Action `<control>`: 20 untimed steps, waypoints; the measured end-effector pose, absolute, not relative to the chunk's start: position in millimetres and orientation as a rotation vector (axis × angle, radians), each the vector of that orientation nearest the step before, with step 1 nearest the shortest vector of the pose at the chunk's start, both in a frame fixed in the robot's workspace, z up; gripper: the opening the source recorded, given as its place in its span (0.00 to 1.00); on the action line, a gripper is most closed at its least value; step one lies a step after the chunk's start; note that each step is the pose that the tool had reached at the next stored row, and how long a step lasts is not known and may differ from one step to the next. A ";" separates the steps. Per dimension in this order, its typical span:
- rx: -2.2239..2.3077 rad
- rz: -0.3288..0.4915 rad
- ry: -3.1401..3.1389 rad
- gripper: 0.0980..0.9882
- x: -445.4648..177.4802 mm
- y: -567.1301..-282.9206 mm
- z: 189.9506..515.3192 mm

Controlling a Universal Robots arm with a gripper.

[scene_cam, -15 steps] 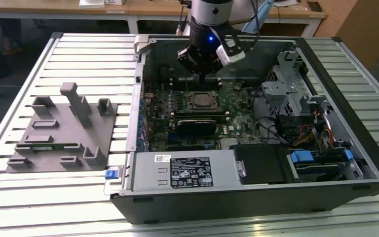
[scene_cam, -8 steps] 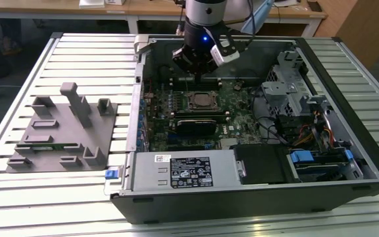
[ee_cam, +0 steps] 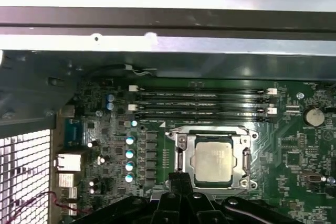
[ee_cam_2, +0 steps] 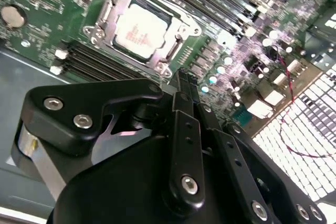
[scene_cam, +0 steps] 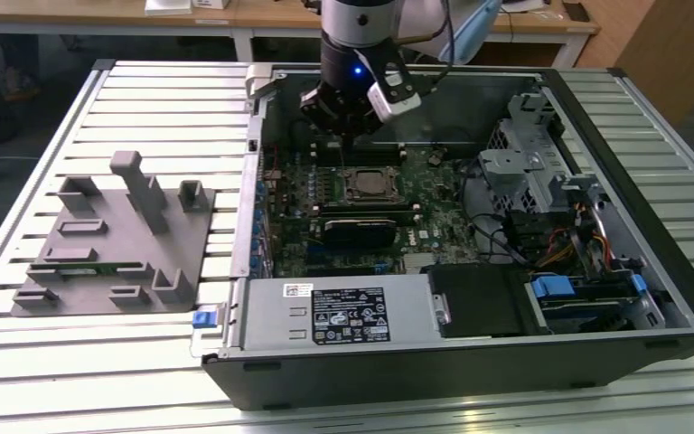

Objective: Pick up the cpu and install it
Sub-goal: 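Install the first cpu locking lever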

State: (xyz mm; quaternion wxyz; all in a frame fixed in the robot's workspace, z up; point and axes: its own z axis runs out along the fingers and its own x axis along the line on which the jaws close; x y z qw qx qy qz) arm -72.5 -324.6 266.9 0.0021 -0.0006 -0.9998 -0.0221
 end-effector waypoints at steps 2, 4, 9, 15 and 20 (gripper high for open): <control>-0.002 -0.069 -3.136 0.01 -74.7 -323.5 266.8; -0.002 -0.069 -3.137 0.01 -75.4 -323.2 266.7; -0.002 -0.069 -3.136 0.01 -80.1 -323.1 266.0; -0.002 -0.069 -3.137 0.01 -87.0 -322.9 265.4; -0.002 -0.069 -3.137 0.01 -90.6 -320.4 265.1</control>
